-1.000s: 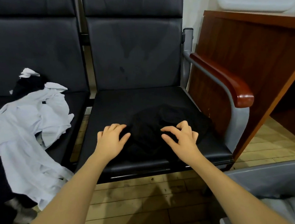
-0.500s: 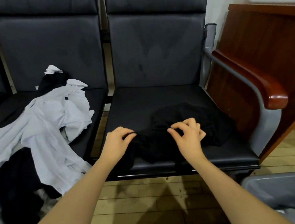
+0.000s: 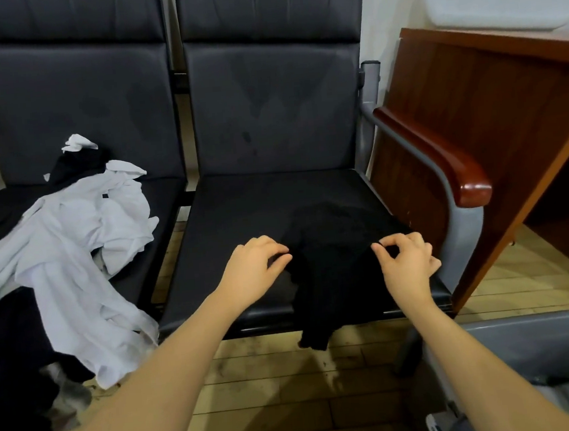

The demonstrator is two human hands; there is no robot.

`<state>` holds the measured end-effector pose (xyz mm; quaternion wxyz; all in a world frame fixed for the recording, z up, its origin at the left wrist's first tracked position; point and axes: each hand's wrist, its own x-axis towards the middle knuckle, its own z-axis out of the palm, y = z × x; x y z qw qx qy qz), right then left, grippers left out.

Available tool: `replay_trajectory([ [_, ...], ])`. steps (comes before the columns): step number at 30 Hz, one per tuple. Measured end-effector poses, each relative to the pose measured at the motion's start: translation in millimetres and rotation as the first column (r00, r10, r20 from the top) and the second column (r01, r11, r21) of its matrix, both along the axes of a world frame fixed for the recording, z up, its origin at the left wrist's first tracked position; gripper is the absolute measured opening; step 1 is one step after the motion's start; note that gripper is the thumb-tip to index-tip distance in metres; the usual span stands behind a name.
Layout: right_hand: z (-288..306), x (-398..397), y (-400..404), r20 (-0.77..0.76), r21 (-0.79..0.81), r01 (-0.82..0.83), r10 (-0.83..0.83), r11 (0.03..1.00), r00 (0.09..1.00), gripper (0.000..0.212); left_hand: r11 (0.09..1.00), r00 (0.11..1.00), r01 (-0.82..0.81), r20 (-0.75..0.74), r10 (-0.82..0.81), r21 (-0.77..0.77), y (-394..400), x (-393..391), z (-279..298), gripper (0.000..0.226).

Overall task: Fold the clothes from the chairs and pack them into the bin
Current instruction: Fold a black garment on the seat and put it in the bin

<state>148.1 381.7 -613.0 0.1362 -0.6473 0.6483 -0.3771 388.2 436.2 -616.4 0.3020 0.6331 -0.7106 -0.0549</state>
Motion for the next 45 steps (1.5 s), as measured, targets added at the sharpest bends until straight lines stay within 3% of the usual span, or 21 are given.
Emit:
replay_trajectory([
  [4, -9.3, -5.6, -2.4, -0.010, 0.046, -0.034, 0.034, 0.998, 0.999, 0.008, 0.996, 1.000, 0.017, 0.014, -0.019, 0.085, -18.4, -19.5, -13.1, 0.038],
  [8, -17.4, -3.6, -8.2, -0.060, 0.030, -0.090, 0.091, 0.996, 0.994, 0.008, 0.981, 0.998, 0.050, 0.021, -0.055, 0.190, -32.6, -32.0, -35.3, 0.032],
  [12, -22.7, -5.4, -14.2, -0.077, 0.040, -0.113, 0.116, 0.993, 0.990, 0.007, 0.986, 0.996, -0.001, -0.087, 0.016, 0.164, -35.9, -28.8, -44.5, 0.030],
  [18, -24.5, -7.8, -14.2, -0.090, 0.016, -0.151, 0.152, 0.988, 0.984, 0.007, 0.988, 0.998, -0.025, -0.045, 0.032, 0.152, -30.6, -17.9, -47.9, 0.020],
  [21, -24.3, -5.9, -9.2, -0.112, -0.020, -0.247, 0.243, 0.969, 0.964, 0.008, 0.988, 0.999, -0.043, -0.011, 0.045, 0.146, -24.6, -14.5, -42.9, 0.015],
  [25, -13.6, -2.7, -0.1, -0.164, -0.033, -0.422, 0.412, 0.906, 0.896, 0.024, 0.984, 0.948, -0.105, -0.284, 0.143, 0.147, -10.8, -3.9, -21.1, 0.011],
  [28, 0.6, -3.3, 7.6, -0.186, -0.037, -0.480, 0.466, 0.876, 0.865, 0.027, 0.989, 0.934, -0.130, -0.325, 0.146, 0.072, 3.0, 2.3, 4.2, 0.014],
  [35, 62.8, 1.6, 22.3, -0.117, -0.182, -0.470, 0.456, 0.864, 0.882, 0.013, 0.971, 0.982, -0.188, -0.055, 0.181, -0.149, 23.8, 25.8, 66.6, 0.018],
  [40, 133.9, 1.5, 31.8, -0.094, -0.355, -0.412, 0.407, 0.839, 0.909, 0.008, 0.891, 0.964, -0.184, 0.103, 0.247, -0.415, 34.1, 36.4, 133.2, 0.016],
  [45, 204.7, -1.9, 45.6, -0.064, -0.462, -0.325, 0.334, 0.825, 0.940, 0.008, 0.820, 0.944, -0.166, 0.152, 0.293, -0.547, 52.4, 35.6, 201.6, 0.015],
])
